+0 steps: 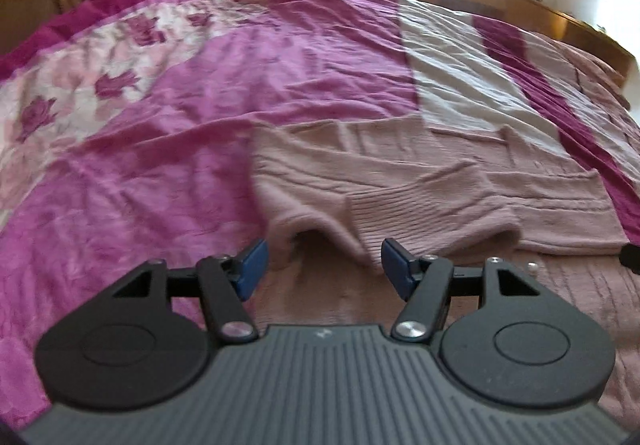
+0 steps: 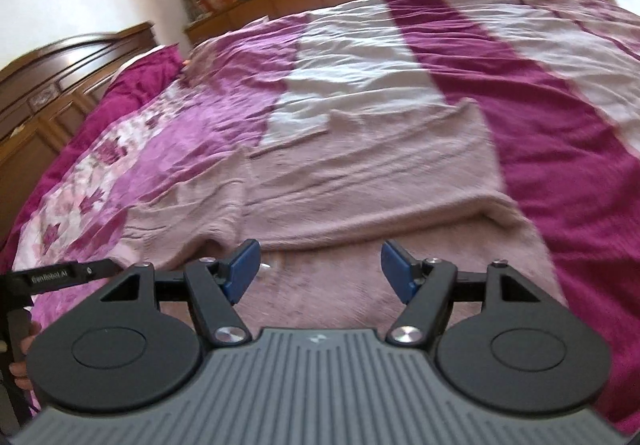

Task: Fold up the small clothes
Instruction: 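Grasp the other sleeve cuff with the right gripper and lift it, then lay the held sleeve across the cardigan front and open the right gripper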

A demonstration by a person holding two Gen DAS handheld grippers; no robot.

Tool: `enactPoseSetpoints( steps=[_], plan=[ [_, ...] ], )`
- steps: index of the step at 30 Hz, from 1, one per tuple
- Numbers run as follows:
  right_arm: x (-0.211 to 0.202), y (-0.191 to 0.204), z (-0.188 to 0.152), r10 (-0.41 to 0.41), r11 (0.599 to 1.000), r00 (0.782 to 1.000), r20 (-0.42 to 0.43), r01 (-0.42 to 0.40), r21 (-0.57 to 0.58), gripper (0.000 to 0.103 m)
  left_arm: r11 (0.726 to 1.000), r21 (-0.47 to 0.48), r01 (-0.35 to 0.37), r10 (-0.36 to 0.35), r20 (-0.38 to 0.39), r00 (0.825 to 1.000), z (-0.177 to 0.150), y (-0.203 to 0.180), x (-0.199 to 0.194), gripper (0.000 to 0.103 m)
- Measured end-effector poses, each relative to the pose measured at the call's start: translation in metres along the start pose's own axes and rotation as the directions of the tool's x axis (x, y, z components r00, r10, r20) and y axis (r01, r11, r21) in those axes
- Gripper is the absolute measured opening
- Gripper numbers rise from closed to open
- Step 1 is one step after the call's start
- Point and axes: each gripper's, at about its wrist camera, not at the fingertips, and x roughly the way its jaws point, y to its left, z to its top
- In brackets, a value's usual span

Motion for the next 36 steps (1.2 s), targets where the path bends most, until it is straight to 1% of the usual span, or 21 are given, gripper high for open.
enactPoseSetpoints(
  steps=[5, 12, 17, 20, 23, 25, 26, 27, 28, 29, 30, 32, 34, 36],
  plan=[
    [0.035, 0.029, 0.020, 0.033, 0.998, 0.999, -0.027, -0.034, -0.058, 0.074, 0.999, -0.039, -0.014, 0.014, 0.005, 1.000, -0.004, 0.014, 0.011, 0.064],
    [0.093, 0.053, 0.037, 0.056, 0.996, 0.993, -0.100, -0.062, -0.063, 0.074, 0.997, -0.069, -0.040, 0.042, 0.026, 0.999, -0.008, 0.024, 0.029, 0.064],
    [0.127, 0.070, 0.044, 0.070, 0.993, 0.989, -0.131, -0.081, -0.084, 0.074, 0.994, -0.095, -0.050, 0.052, 0.028, 0.998, -0.013, 0.031, 0.044, 0.064],
    [0.146, 0.081, 0.047, 0.059, 0.992, 0.986, -0.156, -0.075, -0.102, 0.074, 0.995, -0.081, -0.059, 0.063, 0.049, 0.997, -0.018, 0.032, 0.048, 0.064],
    [0.165, 0.089, 0.046, 0.050, 0.993, 0.980, -0.194, -0.069, -0.096, 0.071, 0.996, -0.058, -0.065, 0.069, 0.072, 0.995, -0.023, 0.032, 0.051, 0.064],
    [0.172, 0.092, 0.044, 0.039, 0.993, 0.978, -0.207, -0.061, -0.099, 0.054, 0.997, -0.052, -0.065, 0.069, 0.083, 0.994, -0.027, 0.034, 0.053, 0.064],
    [0.176, 0.093, 0.042, 0.038, 0.993, 0.976, -0.214, -0.061, -0.102, 0.035, 0.996, -0.057, -0.063, 0.068, 0.085, 0.994, -0.028, 0.035, 0.054, 0.064],
    [0.176, 0.093, 0.040, 0.038, 0.993, 0.976, -0.216, -0.061, -0.103, 0.021, 0.996, -0.063, -0.059, 0.064, 0.089, 0.994, -0.029, 0.036, 0.055, 0.064],
    [0.175, 0.094, 0.040, 0.041, 0.992, 0.977, -0.207, -0.065, -0.107, 0.015, 0.996, -0.067, -0.057, 0.063, 0.092, 0.994, -0.029, 0.037, 0.055, 0.064],
    [0.172, 0.095, 0.042, 0.044, 0.990, 0.980, -0.194, -0.068, -0.120, 0.011, 0.996, -0.069, -0.057, 0.063, 0.094, 0.994, -0.029, 0.037, 0.055, 0.064],
    [0.168, 0.095, 0.044, 0.048, 0.989, 0.983, -0.177, -0.071, -0.127, 0.010, 0.996, -0.071, -0.058, 0.064, 0.098, 0.993, -0.030, 0.038, 0.055, 0.065],
    [0.155, 0.095, 0.053, 0.050, 0.988, 0.992, -0.118, -0.067, -0.142, 0.010, 0.995, -0.073, -0.061, 0.069, 0.100, 0.993, -0.030, 0.038, 0.056, 0.066],
    [0.140, 0.092, 0.062, 0.038, 0.988, 0.998, -0.056, -0.046, -0.147, 0.009, 0.995, -0.073, -0.063, 0.070, 0.101, 0.992, -0.030, 0.038, 0.057, 0.067],
    [0.131, 0.087, 0.069, 0.001, 0.986, 1.000, -0.014, -0.004, -0.166, 0.009, 0.995, -0.069, -0.066, 0.073, 0.100, 0.992, -0.030, 0.037, 0.057, 0.067]
  ],
)
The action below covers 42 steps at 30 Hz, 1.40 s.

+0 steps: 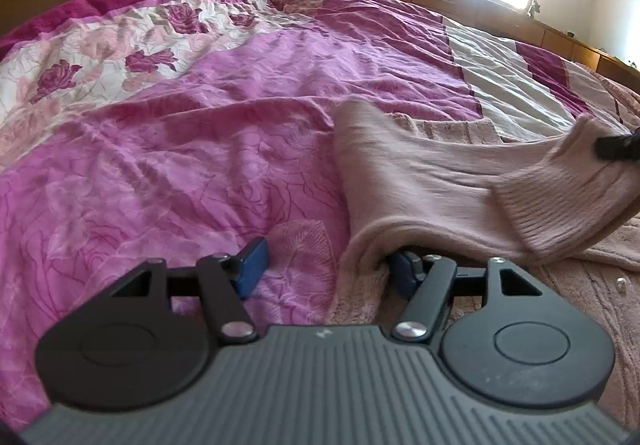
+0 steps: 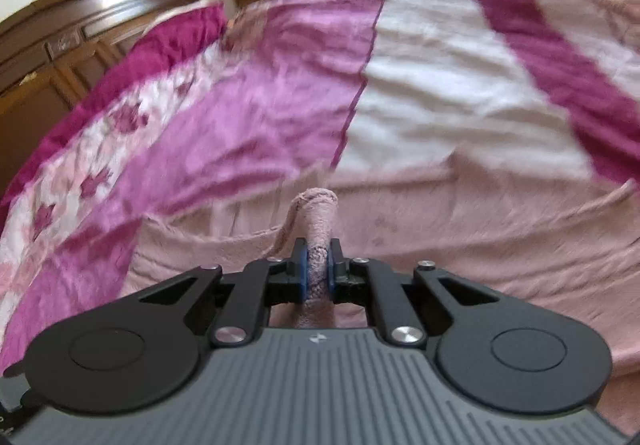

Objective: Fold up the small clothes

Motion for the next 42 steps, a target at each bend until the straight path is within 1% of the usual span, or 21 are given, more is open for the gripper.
enactPoseSetpoints(
  steps=[1, 2, 6, 7, 8, 10, 12, 14, 16, 18, 20, 22, 25, 28, 31, 34, 35, 37, 39, 40, 42],
  plan=[
    [-0.003, -0.005, 0.001, -0.027, 1.000, 1.000, 0.012, 0.027, -0.006, 0.009, 1.000, 0.003, -0.002, 0.002, 0.000, 1.000, 0.000, -0.001, 0.000, 0.067],
    [-0.003, -0.011, 0.002, -0.038, 0.999, 0.999, 0.009, 0.038, -0.005, 0.009, 1.000, 0.008, -0.004, 0.004, 0.000, 1.000, -0.001, -0.001, 0.000, 0.067],
    [0.012, -0.033, -0.009, -0.029, 0.999, 0.996, -0.086, 0.032, 0.031, 0.010, 1.000, 0.022, -0.014, 0.014, 0.000, 1.000, -0.001, -0.003, 0.001, 0.067],
    [0.019, -0.037, -0.015, -0.045, 0.998, 0.993, -0.113, 0.049, 0.027, 0.010, 1.000, 0.023, -0.015, 0.015, 0.000, 1.000, -0.002, -0.003, 0.002, 0.067],
    [0.022, -0.039, -0.020, -0.065, 0.998, 0.990, -0.122, 0.068, 0.020, 0.011, 1.000, 0.022, -0.014, 0.014, 0.000, 1.000, -0.002, -0.003, 0.002, 0.067],
    [0.025, -0.041, -0.029, -0.069, 0.997, 0.990, -0.119, 0.072, 0.020, 0.017, 1.000, 0.019, -0.011, 0.011, -0.001, 1.000, -0.002, -0.003, 0.002, 0.067],
    [0.023, -0.043, -0.030, -0.076, 0.996, 0.991, -0.110, 0.079, 0.030, 0.039, 1.000, 0.019, -0.011, 0.011, -0.002, 1.000, -0.002, -0.003, 0.002, 0.067],
    [0.016, -0.040, -0.027, -0.102, 0.995, 0.990, -0.094, 0.103, 0.005, 0.047, 1.000, 0.021, -0.012, 0.012, -0.002, 1.000, -0.002, -0.003, 0.002, 0.067],
    [0.003, -0.030, -0.025, -0.114, 0.993, 0.992, -0.057, 0.111, -0.042, 0.048, 1.000, 0.021, -0.012, 0.012, -0.002, 1.000, -0.002, -0.003, 0.002, 0.067],
    [-0.010, -0.021, -0.023, -0.105, 0.992, 0.994, -0.028, 0.103, -0.075, 0.051, 1.000, 0.022, -0.012, 0.012, -0.002, 1.000, -0.002, -0.003, 0.002, 0.067],
    [-0.023, -0.008, -0.024, -0.081, 0.991, 0.997, -0.016, 0.078, -0.109, 0.053, 1.000, 0.022, -0.012, 0.012, -0.002, 1.000, -0.002, -0.003, 0.002, 0.067],
    [-0.032, 0.006, -0.029, -0.047, 0.989, 0.999, -0.025, 0.043, -0.142, 0.055, 1.000, 0.022, -0.012, 0.012, -0.002, 1.000, -0.002, -0.003, 0.002, 0.067],
    [-0.038, 0.029, -0.042, 0.027, 0.981, 0.998, -0.050, -0.036, -0.190, 0.059, 1.000, 0.022, -0.012, 0.012, -0.002, 1.000, -0.002, -0.003, 0.002, 0.067],
    [-0.037, 0.051, -0.057, 0.072, 0.960, 0.995, -0.067, -0.087, -0.266, 0.059, 1.000, 0.021, -0.012, 0.012, -0.002, 1.000, -0.002, -0.003, 0.002, 0.067],
    [-0.031, 0.063, -0.069, 0.081, 0.941, 0.992, -0.097, -0.108, -0.322, 0.059, 1.000, 0.022, -0.012, 0.013, -0.002, 1.000, -0.002, -0.003, 0.002, 0.067],
    [-0.023, 0.064, -0.080, 0.059, 0.926, 0.993, -0.101, -0.092, -0.365, 0.059, 1.000, 0.023, -0.013, 0.014, -0.002, 1.000, -0.002, -0.003, 0.002, 0.067],
    [-0.022, 0.064, -0.082, 0.052, 0.919, 0.994, -0.097, -0.085, -0.384, 0.059, 1.000, 0.023, -0.014, 0.014, -0.002, 1.000, -0.002, -0.003, 0.001, 0.067],
    [-0.017, 0.062, -0.085, 0.047, 0.913, 0.995, -0.090, -0.079, -0.400, 0.050, 0.999, 0.030, -0.016, 0.016, -0.008, 1.000, -0.001, -0.004, -0.002, 0.066],
    [-0.016, 0.058, -0.083, 0.063, 0.914, 0.994, -0.087, -0.093, -0.395, 0.029, 0.999, 0.041, -0.003, 0.004, -0.013, 1.000, 0.002, -0.005, -0.011, 0.066],
    [-0.016, 0.057, -0.082, 0.071, 0.916, 0.994, -0.084, -0.098, -0.389, 0.024, 0.999, 0.047, 0.007, -0.006, -0.008, 1.000, 0.003, -0.005, -0.016, 0.066],
    [-0.017, 0.056, -0.079, 0.078, 0.920, 0.994, -0.072, -0.100, -0.379, 0.007, 0.998, 0.053, 0.026, -0.026, 0.010, 1.000, 0.007, -0.006, -0.028, 0.066]
  ],
)
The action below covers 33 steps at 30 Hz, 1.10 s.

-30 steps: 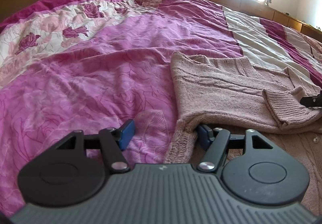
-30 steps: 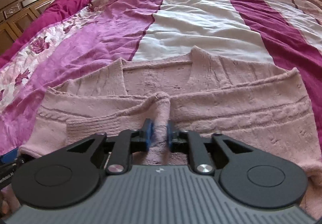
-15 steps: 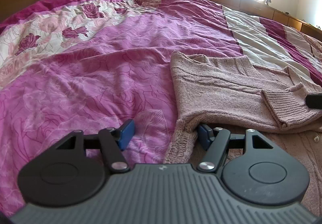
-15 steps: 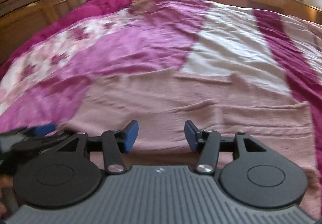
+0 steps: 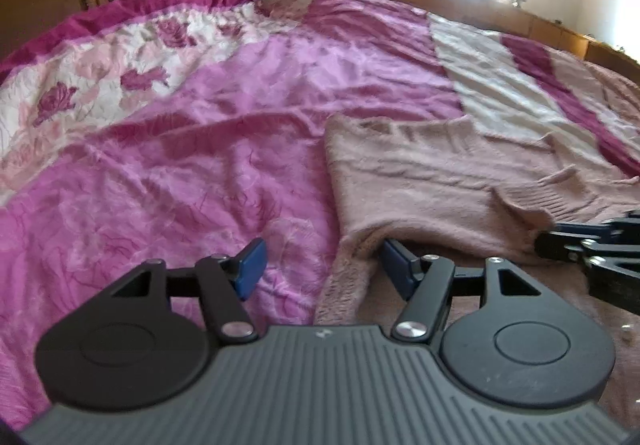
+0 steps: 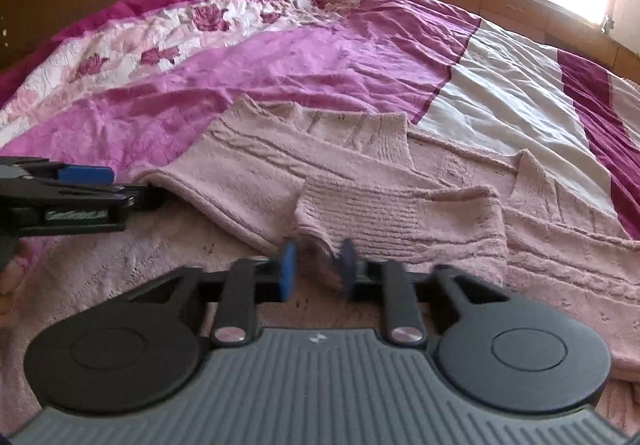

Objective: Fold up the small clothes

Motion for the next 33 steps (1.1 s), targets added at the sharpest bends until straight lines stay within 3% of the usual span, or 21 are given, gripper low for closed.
enactPoseSetpoints(
  steps=[5, 10, 18, 23, 29, 33],
  plan=[
    [-0.012, -0.014, 0.005, -0.002, 0.997, 0.998, 0.058, -0.002, 0.072, 0.005, 0.997, 0.004, 0.079, -0.079, 0.053, 0.995, 0.016, -0.011, -0.017, 0.066],
    [-0.038, -0.042, 0.014, -0.042, 0.986, 0.989, 0.140, 0.018, 0.168, 0.004, 0.990, 0.065, 0.128, -0.131, 0.035, 0.991, 0.021, -0.033, -0.007, 0.066],
    [-0.085, -0.109, 0.012, -0.196, 0.936, 0.959, 0.203, 0.122, 0.330, 0.004, 0.989, 0.110, 0.103, -0.102, -0.015, 0.995, 0.014, -0.047, 0.010, 0.065],
    [-0.095, -0.159, -0.014, -0.310, 0.862, 0.941, 0.138, 0.217, 0.458, 0.005, 0.992, 0.106, 0.071, -0.068, -0.032, 0.997, 0.013, -0.045, 0.017, 0.065],
    [-0.088, -0.197, -0.058, -0.402, 0.750, 0.915, -0.031, 0.348, 0.562, 0.006, 0.991, 0.128, 0.043, -0.037, -0.045, 0.998, 0.011, -0.049, 0.022, 0.065],
    [-0.093, -0.200, -0.075, -0.422, 0.712, 0.906, -0.033, 0.353, 0.607, 0.019, 0.989, 0.146, 0.032, -0.026, -0.045, 0.999, 0.010, -0.051, 0.023, 0.065]
  ],
)
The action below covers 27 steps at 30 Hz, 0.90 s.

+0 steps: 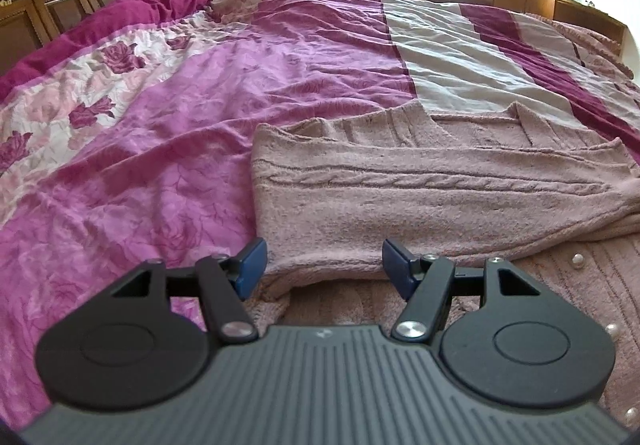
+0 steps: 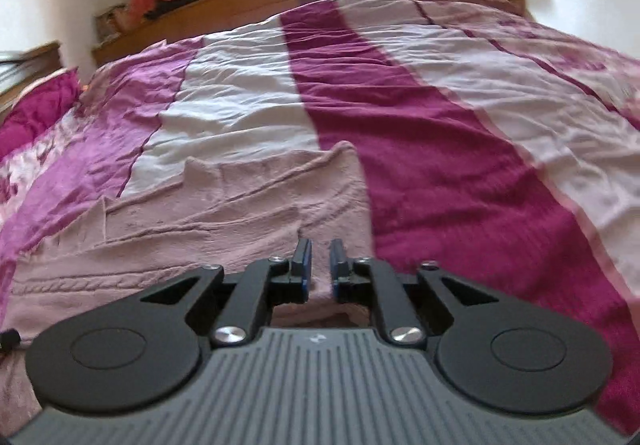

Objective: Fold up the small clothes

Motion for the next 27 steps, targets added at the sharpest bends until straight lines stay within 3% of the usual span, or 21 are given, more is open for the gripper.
enactPoseSetpoints(
  steps=[3, 6, 8, 15, 21, 27],
  plan=[
    [-0.008, 0.014, -0.001, 0.067, 0.997, 0.997, 0.037, -0.065, -0.041, 0.029, 1.000, -0.005, -0.006, 0.006, -0.004, 1.000, -0.001, 0.000, 0.002, 0.065],
    [-0.008, 0.039, -0.002, 0.135, 0.984, 0.990, 0.033, -0.130, -0.120, 0.043, 1.000, -0.006, -0.010, 0.010, -0.006, 1.000, -0.001, -0.001, 0.002, 0.065],
    [-0.003, 0.055, -0.004, 0.148, 0.976, 0.989, 0.022, -0.142, -0.165, 0.047, 1.000, -0.005, -0.010, 0.010, -0.007, 1.000, -0.001, 0.000, 0.003, 0.065],
    [0.031, 0.061, -0.026, 0.110, 0.975, 0.992, -0.059, -0.119, -0.187, 0.049, 0.999, -0.044, -0.008, 0.007, -0.029, 1.000, -0.002, 0.008, 0.005, 0.066],
    [0.009, 0.054, -0.017, 0.135, 0.978, 0.990, -0.048, -0.141, -0.155, 0.059, 0.999, -0.040, -0.019, 0.019, -0.011, 1.000, 0.003, 0.016, -0.009, 0.065],
    [-0.031, 0.045, -0.015, 0.183, 0.972, 0.982, -0.039, -0.187, -0.139, 0.059, 0.999, 0.003, -0.038, 0.038, 0.004, 0.999, 0.015, 0.029, -0.028, 0.065]
  ],
)
